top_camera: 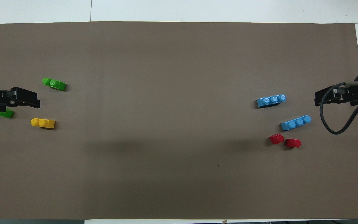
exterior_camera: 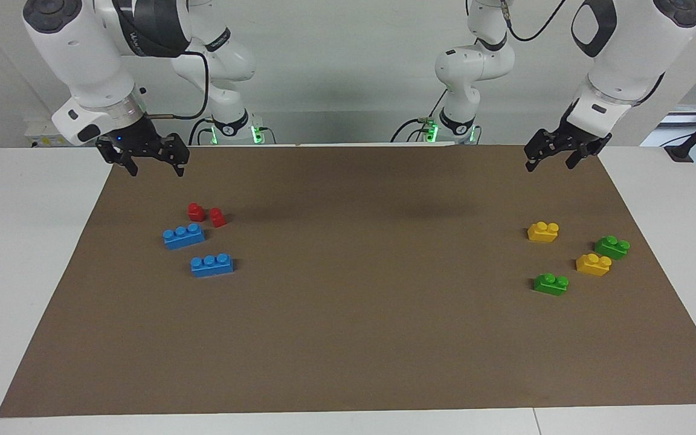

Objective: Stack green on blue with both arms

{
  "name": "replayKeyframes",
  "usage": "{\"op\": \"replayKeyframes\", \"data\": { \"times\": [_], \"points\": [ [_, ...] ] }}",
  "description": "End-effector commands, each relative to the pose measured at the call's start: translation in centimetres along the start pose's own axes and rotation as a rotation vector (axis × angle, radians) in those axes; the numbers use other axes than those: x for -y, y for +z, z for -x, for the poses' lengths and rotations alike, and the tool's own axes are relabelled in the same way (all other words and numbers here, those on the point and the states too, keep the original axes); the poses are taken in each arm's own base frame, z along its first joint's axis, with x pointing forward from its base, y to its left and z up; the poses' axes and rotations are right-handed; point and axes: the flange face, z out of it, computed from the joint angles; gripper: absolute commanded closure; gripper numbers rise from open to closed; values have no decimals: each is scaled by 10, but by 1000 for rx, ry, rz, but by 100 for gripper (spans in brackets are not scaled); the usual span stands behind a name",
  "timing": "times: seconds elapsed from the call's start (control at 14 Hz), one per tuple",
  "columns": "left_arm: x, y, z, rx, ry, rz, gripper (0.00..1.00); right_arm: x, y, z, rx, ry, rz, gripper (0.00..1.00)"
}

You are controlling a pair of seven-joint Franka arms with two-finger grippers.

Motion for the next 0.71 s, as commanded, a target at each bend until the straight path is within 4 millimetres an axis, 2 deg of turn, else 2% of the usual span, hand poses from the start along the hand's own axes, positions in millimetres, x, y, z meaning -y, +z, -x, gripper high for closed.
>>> {"op": "replayKeyframes", "data": {
  "times": [0.0,0.21,0.43,0.64],
  "points": [
    [-2,-8,4,5,16,15,0,2,1,0,1,18,-16,0],
    [-2,-8,3,2,16,15,0,1,1,1,7,26,-14,0],
    [8,-8,2,-28,-14,16,0,-1,7,3,11,58,-55,0],
    [35,1,-3,-51,-120,20,0,4,13,-6,-53,393,-98,0]
  ]
}}
